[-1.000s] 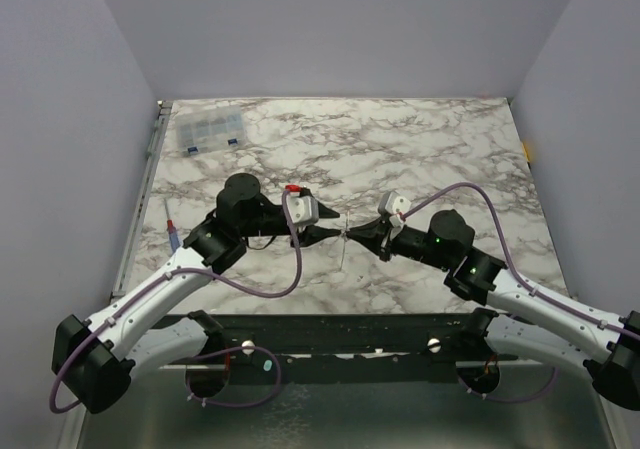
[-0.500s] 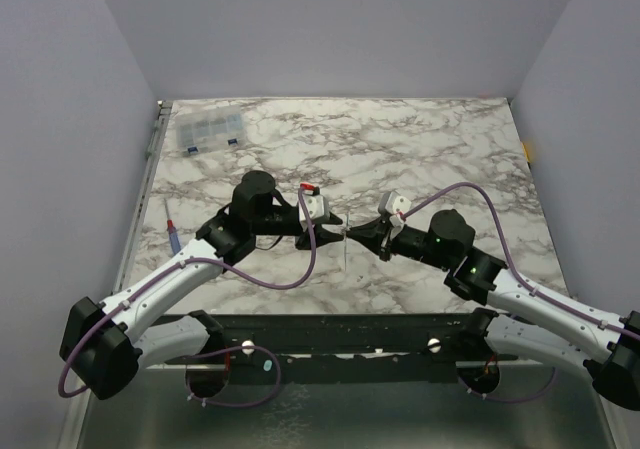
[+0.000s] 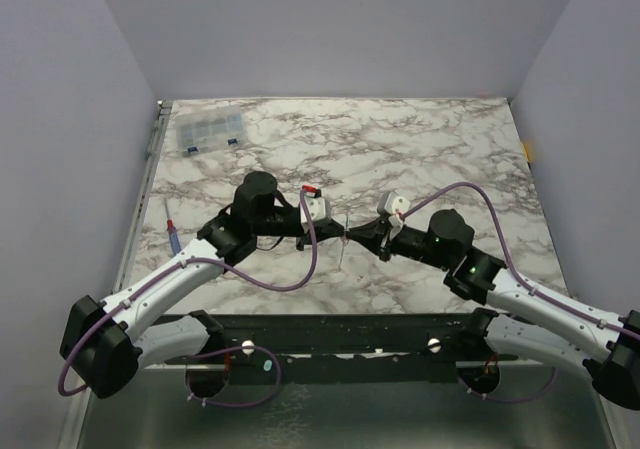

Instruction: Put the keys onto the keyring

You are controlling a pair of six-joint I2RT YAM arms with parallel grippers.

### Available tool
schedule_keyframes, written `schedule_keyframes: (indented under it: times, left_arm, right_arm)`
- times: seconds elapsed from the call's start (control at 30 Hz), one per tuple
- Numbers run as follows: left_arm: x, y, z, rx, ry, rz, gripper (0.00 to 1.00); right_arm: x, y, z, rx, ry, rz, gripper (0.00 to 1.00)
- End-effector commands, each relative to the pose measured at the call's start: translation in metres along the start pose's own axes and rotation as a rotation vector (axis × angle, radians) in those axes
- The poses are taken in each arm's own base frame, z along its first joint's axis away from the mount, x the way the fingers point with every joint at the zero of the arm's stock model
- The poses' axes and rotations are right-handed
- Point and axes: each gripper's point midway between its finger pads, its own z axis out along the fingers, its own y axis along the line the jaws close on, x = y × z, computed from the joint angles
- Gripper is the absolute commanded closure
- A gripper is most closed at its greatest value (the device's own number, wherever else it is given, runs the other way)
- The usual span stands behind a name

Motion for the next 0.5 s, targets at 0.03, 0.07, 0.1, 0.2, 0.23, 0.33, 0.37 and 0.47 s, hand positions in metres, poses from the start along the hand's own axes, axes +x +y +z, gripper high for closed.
schedule_keyframes:
  times: [0.03,0.07,0.1,0.2,0.23,0.33,0.37,0.47]
  left_arm:
    - [-0.008,0.001,0.004,0.006,-0.009,0.010,1.00]
    - [-0.009,0.003,0.004,-0.010,-0.014,-0.001,1.00]
    - [-0.011,0.005,0.003,-0.023,-0.023,-0.001,1.00]
    - [-0.020,0.007,-0.002,-0.065,-0.059,0.031,1.00]
    - [-0.024,0.008,-0.005,-0.078,-0.072,0.045,1.00]
    - [-0.029,0.007,-0.011,-0.105,-0.088,0.073,1.00]
    - [-0.030,0.006,-0.013,-0.109,-0.091,0.076,1.00]
    - [-0.033,0.004,-0.016,-0.112,-0.101,0.086,1.00]
  right_arm:
    - [-0.013,0.001,0.003,-0.023,-0.028,-0.016,0.99]
    - [-0.011,0.001,0.004,-0.021,-0.025,-0.012,0.99]
    - [-0.011,0.000,0.004,-0.017,-0.024,-0.009,0.99]
    - [-0.011,-0.005,0.002,0.020,-0.031,0.008,0.87]
    - [-0.012,-0.007,0.000,0.039,-0.039,0.014,0.77]
    - [-0.013,-0.012,-0.007,0.085,-0.062,0.030,0.54]
    - [-0.015,-0.013,-0.010,0.095,-0.072,0.032,0.49]
    - [-0.017,-0.012,-0.015,0.095,-0.091,0.021,0.46]
